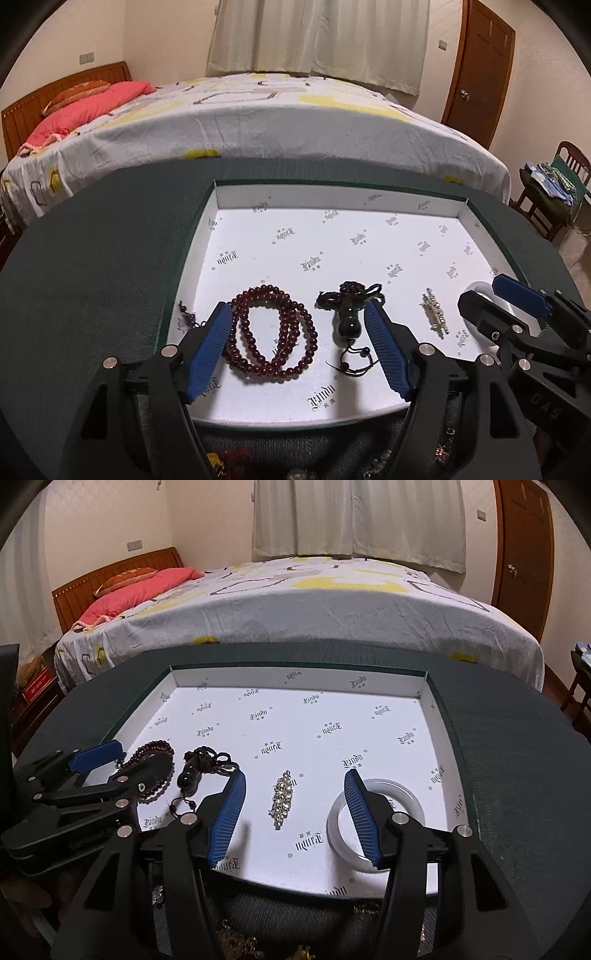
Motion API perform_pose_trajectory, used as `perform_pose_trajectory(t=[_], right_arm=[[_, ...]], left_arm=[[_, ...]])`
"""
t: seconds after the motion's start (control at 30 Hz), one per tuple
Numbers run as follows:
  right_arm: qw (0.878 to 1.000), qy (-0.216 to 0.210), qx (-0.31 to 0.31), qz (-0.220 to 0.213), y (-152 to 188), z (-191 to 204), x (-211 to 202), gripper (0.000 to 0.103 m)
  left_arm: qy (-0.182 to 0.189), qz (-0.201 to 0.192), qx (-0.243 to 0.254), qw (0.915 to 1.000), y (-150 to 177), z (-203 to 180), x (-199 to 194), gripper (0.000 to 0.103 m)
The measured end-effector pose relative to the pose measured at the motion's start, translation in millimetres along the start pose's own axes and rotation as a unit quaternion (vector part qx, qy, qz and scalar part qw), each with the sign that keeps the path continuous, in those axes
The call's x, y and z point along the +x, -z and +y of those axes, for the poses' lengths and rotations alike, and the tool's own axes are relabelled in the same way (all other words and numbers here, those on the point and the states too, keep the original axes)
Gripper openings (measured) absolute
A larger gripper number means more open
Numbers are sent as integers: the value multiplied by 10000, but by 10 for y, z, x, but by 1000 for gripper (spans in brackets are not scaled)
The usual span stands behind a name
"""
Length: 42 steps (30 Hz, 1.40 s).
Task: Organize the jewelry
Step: 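Withdraw both tools from the box back over the table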
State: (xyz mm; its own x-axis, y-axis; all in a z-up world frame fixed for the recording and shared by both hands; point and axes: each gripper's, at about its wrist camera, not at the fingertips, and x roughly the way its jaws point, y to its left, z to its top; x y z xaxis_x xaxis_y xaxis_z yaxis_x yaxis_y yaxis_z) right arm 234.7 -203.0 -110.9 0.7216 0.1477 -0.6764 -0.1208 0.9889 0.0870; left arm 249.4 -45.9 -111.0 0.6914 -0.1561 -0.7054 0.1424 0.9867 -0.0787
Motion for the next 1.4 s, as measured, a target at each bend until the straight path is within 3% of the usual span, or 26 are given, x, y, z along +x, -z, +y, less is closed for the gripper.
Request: perform_pose_trajectory(t=[0.33,0.6,0.97,1.3,1.4], right_arm=[[9996,-19,-24,-277,19,-20,-452,54],[9994,93,34,-326,185,-139,-781,54],[9998,198,45,44,669,-198,-953,54],[9992,148,59,374,900,-209,-824,52],[9990,121,35,423,901,-195,-757,43]], left_arm=[[-79,-459,-55,9989,6,-35,-495,72],[-188,-576,-92,9981,135,13,-776,72],[-313,-285,-253,9988,595,131,-917,72],[-374,69,-271,9989,896,159,-854,72],[-382,107,-239,9989,925,154,-829,72]])
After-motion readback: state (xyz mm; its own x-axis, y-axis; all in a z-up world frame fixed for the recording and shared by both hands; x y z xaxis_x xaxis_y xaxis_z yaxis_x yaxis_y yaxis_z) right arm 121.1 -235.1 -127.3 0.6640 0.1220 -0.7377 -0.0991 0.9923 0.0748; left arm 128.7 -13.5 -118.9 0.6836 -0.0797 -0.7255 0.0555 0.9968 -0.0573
